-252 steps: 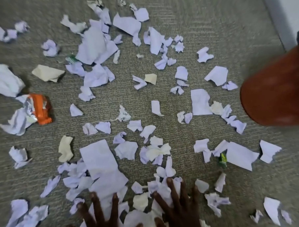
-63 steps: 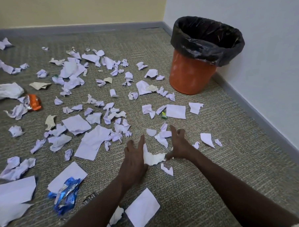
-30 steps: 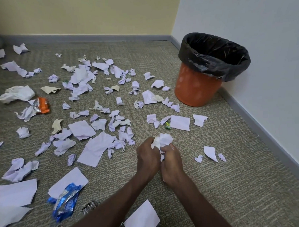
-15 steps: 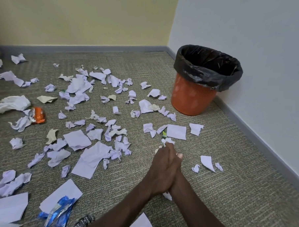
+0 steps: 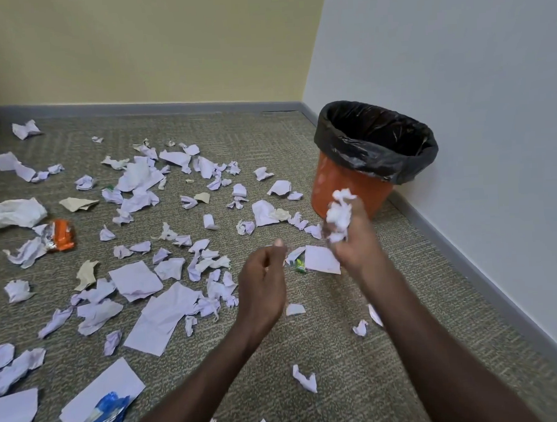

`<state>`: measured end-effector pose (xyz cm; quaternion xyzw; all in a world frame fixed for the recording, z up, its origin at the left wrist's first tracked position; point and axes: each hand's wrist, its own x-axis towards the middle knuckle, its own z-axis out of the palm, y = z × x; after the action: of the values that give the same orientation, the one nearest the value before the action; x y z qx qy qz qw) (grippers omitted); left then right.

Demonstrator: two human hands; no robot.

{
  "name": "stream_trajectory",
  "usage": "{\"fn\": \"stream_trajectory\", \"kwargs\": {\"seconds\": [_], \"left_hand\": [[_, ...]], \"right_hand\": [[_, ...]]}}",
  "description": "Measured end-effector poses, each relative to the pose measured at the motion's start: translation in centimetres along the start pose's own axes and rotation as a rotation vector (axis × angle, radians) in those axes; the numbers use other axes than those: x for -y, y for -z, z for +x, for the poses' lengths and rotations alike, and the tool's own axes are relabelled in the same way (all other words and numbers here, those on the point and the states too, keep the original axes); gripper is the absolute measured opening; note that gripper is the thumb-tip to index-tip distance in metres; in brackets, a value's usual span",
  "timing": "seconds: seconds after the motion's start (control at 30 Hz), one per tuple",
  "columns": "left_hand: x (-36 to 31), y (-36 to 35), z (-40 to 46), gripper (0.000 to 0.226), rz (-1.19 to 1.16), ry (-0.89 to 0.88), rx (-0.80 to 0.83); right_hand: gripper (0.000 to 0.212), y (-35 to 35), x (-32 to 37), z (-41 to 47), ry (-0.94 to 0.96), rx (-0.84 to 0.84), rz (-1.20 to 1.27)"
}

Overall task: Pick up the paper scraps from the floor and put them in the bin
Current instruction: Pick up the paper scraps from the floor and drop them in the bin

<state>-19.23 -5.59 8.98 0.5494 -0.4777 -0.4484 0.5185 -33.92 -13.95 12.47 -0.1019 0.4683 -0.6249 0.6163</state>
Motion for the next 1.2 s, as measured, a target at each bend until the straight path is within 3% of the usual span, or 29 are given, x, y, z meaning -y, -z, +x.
{"fn": "stream_trajectory", "kwargs": {"seconds": [0.17,0.3,0.33,0.4,0.43,0.5,0.6,0.7,1.03,1.2], "left_hand": [[-0.2,1.1,1.1,0.039,-0.097,0.097,-0.054],[-0.1,1.5,1.1,0.041,-0.128,0.131,-0.086],[0.0,1.6,1.2,0.042,-0.131,0.139,-0.080],[0.3,1.9,1.3,0.043,-0.148,0.155,-0.074],[0.4,2.0,1.3,0.044,-0.160,0.166,-0.074],[0.7,2.4,1.5,0.044,-0.172,0.183,-0.072],[1.4,3.0,1.6,0.043,-0.169,0.193,-0.082],[1.9,3.3,1.6,0.043,-0.182,0.209,-0.085],[4.9,3.5,1.3,0.047,-0.079,0.215,-0.043],[5.7,4.0,1.2,0.051,-0.020,0.220,-0.007]], "right_hand": [[0.019,-6.0,10.1,3.5,0.246,0.098,-0.083],[0.025,-9.1,15.9,5.6,0.243,-0.030,-0.085],[0.027,-9.4,16.6,5.7,0.167,-0.026,-0.002],[0.032,-10.1,16.9,5.7,0.267,-0.163,-0.078],[0.029,-10.4,17.1,5.7,0.277,-0.193,0.011],[0.025,-10.7,17.8,6.2,0.250,-0.164,0.110],[0.053,-10.6,17.5,6.8,0.232,-0.154,-0.003],[0.051,-10.4,17.1,7.4,0.247,-0.101,0.104],[0.094,-10.3,17.3,7.8,0.183,-0.067,0.029],[0.102,-10.3,18.2,8.9,0.255,0.039,0.053]]}}
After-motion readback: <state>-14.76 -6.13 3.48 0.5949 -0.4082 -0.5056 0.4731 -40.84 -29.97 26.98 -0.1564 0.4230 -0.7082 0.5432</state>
